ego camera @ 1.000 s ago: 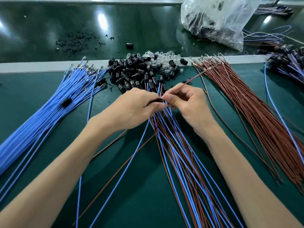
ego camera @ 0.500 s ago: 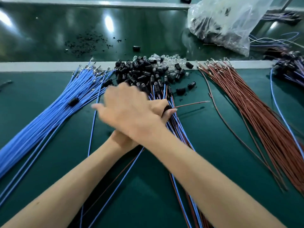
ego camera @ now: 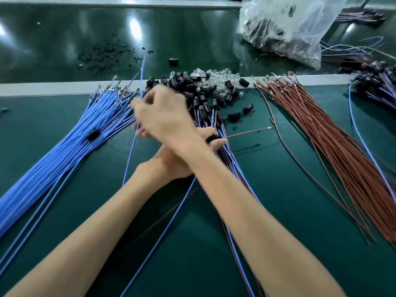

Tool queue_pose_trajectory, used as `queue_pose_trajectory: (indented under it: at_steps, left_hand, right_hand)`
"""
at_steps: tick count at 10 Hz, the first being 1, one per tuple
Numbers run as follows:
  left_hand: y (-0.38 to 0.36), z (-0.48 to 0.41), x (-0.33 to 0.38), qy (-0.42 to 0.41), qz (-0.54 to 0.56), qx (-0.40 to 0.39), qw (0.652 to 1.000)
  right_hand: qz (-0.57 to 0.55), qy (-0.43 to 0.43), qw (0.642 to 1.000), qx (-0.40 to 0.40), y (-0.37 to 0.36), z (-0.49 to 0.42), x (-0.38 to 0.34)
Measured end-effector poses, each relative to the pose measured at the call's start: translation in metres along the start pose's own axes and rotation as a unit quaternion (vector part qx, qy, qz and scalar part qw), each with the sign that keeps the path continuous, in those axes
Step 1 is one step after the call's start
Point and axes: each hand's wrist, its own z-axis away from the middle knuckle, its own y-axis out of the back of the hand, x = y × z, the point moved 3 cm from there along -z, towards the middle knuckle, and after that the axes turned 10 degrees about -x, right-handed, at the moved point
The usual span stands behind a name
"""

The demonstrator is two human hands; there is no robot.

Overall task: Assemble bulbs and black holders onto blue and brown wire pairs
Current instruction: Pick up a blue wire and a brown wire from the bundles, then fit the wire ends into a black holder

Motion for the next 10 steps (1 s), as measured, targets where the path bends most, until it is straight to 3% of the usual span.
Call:
queue_pose_trajectory:
  at_steps: [1, 2, 3, 4, 5, 6, 8, 9, 10]
  left_hand:
    - [0.017, 0.013, 0.031, -0.143, -0.127, 0.006, 0.981]
    - [0.036, 0.007, 0.03, -0.141, -0.057, -0.042, 0.987]
    - [0.058, 0.01, 0.021, -0.115, 0.089, -0.052, 0.988]
    - [0.071, 0.02, 0.016, -0.118, 0.22, -0.16, 0.955]
    - [0.068, 0.026, 0.015, -0.127, 0.173, -0.259, 0.942]
    - [0.061, 0.028, 0.016, -0.103, 0.052, -0.289, 0.95]
    - [0.063, 0.03, 0.031, -0.135, -0.112, -0.204, 0.963]
    - [0.054, 0.032, 0.032, -0.122, -0.178, -0.275, 0.937]
    - [0.051, 0.031, 0.037, -0.143, -0.151, -0.24, 0.948]
  right_hand:
    - [-0.279, 0.084, 0.944, 0.153, 0.062, 0.019, -0.015]
    - [-0.326, 0.12, 0.895, 0.281, 0.102, 0.031, 0.012]
    - [-0.355, 0.086, 0.87, 0.331, 0.128, 0.038, 0.041]
    - [-0.316, 0.067, 0.874, 0.363, 0.135, 0.044, 0.067]
    - [-0.276, 0.05, 0.886, 0.37, 0.131, 0.047, 0.083]
    - [-0.289, 0.053, 0.877, 0.381, 0.128, 0.047, 0.089]
    - [-0.413, 0.036, 0.819, 0.398, 0.133, 0.047, 0.099]
    - [-0.457, 0.05, 0.798, 0.389, 0.133, 0.048, 0.097]
    - [-0.536, 0.083, 0.77, 0.334, 0.13, 0.049, 0.09]
